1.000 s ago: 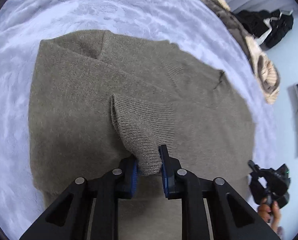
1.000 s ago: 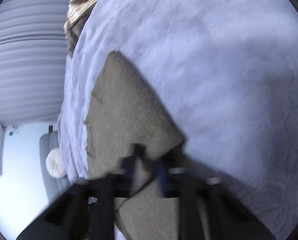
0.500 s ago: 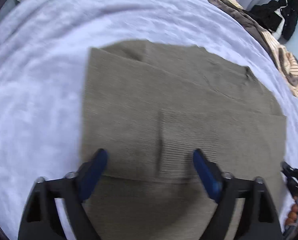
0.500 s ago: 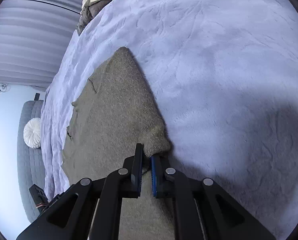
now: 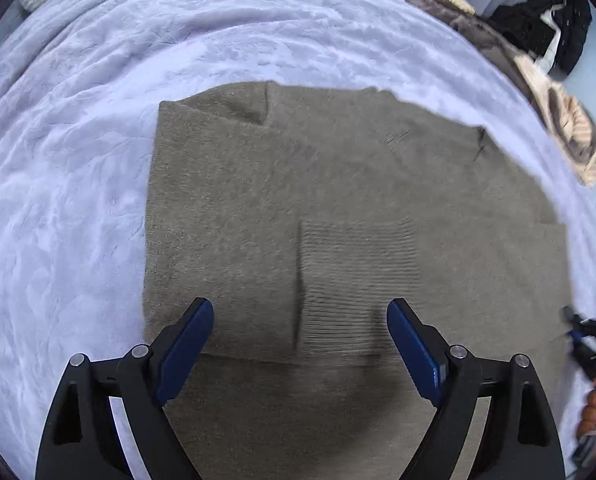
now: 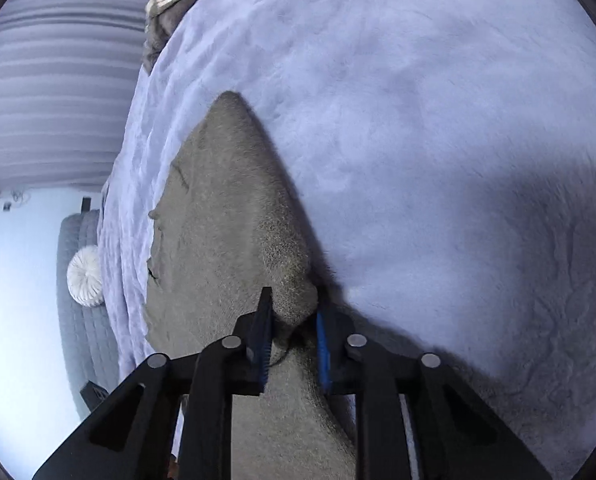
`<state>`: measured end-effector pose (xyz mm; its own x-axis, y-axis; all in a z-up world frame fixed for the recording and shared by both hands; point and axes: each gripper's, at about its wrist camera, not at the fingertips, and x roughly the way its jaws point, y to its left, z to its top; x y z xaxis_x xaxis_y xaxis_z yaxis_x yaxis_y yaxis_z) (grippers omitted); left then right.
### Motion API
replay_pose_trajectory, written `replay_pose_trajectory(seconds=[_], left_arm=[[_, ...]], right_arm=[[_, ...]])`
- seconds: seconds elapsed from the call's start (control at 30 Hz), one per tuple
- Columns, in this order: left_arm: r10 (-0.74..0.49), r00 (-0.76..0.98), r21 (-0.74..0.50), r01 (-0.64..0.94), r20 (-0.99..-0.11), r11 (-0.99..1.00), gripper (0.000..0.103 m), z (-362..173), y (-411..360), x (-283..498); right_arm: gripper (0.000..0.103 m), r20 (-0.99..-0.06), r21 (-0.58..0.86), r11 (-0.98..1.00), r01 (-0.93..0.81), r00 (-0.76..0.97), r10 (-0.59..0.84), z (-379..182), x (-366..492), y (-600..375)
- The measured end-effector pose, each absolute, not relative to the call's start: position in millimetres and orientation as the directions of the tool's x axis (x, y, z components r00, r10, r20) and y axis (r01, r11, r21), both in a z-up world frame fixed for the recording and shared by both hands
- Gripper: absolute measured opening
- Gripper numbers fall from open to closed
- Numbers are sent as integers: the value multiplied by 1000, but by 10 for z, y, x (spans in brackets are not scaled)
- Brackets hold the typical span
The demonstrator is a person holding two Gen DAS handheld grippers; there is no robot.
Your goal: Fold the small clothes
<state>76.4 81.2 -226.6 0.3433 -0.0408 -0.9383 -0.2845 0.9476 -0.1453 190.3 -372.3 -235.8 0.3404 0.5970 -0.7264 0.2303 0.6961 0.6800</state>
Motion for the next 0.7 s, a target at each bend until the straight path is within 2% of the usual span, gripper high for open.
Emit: replay_pose_trajectory(seconds=[0.03,0.1,0.27,0.5,0.6,0.7], left_arm=[[-5,317,-98,-279,-949,955,89,-2350,804,764],[0,318,-85,-255,-948,963,90,-2426,791,746],[31,311,-46,-235,-950,971,90,-2307,759,696],[32,299,-49,-260,-954,964,90,-2230,879,571],[-7,319,-103,-283,-948,954,90,-2173,1050,469],[-90,322,-209,-358,-942,910,90,-2221,1364,431]], right_arm=[[17,-746,652,733,195,342,572,-2292,1899,-3702],[17,-825,537,831,146,296,481,-2331,1930,-3640],[18,-852,480,868,125,302,428,-2353,1906,-3559],[35,-872,447,880,159,295,390,-2167,1640,-3569],[39,-861,475,866,156,287,420,-2133,1583,-3614],[50,-805,576,792,203,310,506,-2187,1587,-3728]])
